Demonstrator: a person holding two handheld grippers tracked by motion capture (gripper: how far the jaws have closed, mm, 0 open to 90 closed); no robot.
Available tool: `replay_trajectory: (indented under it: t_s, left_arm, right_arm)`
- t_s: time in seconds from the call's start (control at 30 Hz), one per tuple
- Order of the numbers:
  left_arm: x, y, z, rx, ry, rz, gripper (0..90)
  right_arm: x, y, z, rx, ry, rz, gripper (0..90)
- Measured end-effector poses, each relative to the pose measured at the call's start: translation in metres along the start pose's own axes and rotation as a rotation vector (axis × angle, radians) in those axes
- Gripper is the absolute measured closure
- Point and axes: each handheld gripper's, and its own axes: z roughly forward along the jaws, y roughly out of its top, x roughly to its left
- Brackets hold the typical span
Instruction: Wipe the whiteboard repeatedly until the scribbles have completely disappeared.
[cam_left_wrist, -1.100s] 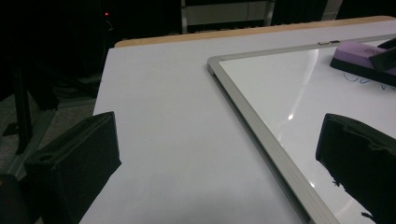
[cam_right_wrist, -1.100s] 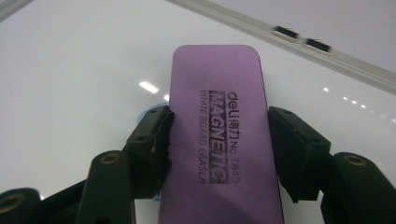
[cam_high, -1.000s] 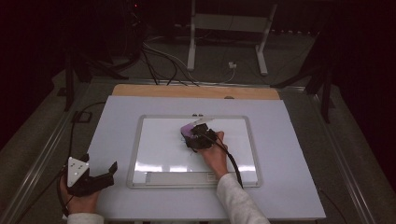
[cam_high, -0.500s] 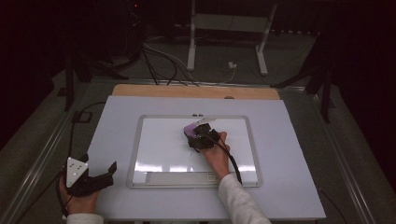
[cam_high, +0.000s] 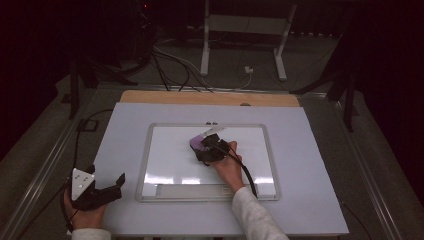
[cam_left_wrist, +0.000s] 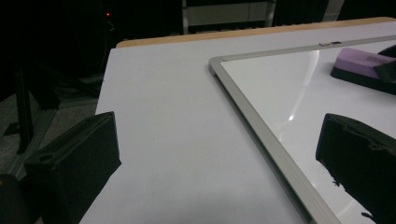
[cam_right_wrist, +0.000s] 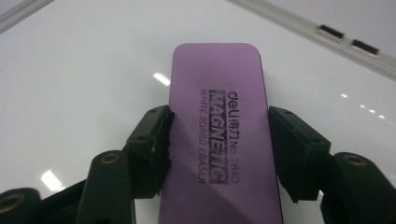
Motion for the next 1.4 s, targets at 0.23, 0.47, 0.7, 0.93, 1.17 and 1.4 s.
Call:
replay_trajectory:
  t_s: [0.23, 0.47, 0.7, 0.93, 1.17, 1.4]
  left_arm:
    - [0.0, 0.0, 0.0, 0.0, 0.001, 0.0, 0.5]
    - [0.0, 0.0, 0.0, 0.001, 0.001, -0.002, 0.5]
    - [0.0, 0.0, 0.001, 0.003, -0.001, -0.002, 0.5]
    - [0.001, 0.0, 0.0, -0.002, 0.002, -0.005, 0.4]
    - [-0.001, 0.001, 0.0, -0.001, -0.001, 0.001, 0.5]
    - [0.001, 0.0, -0.001, -0.003, 0.002, -0.008, 0.4]
  right_arm:
    - [-0.009, -0.002, -0.005, 0.021, -0.001, -0.006, 41.5]
    - [-0.015, 0.001, 0.002, -0.005, -0.088, 0.088, 41.4]
    - [-0.012, 0.003, 0.006, -0.024, -0.041, 0.045, 41.4]
    - [0.003, -0.003, -0.002, -0.002, 0.055, -0.053, 41.5]
    - [0.007, -0.012, -0.011, 0.0, 0.085, -0.091, 41.5]
    - [-0.016, -0.01, -0.005, -0.029, -0.048, 0.043, 41.4]
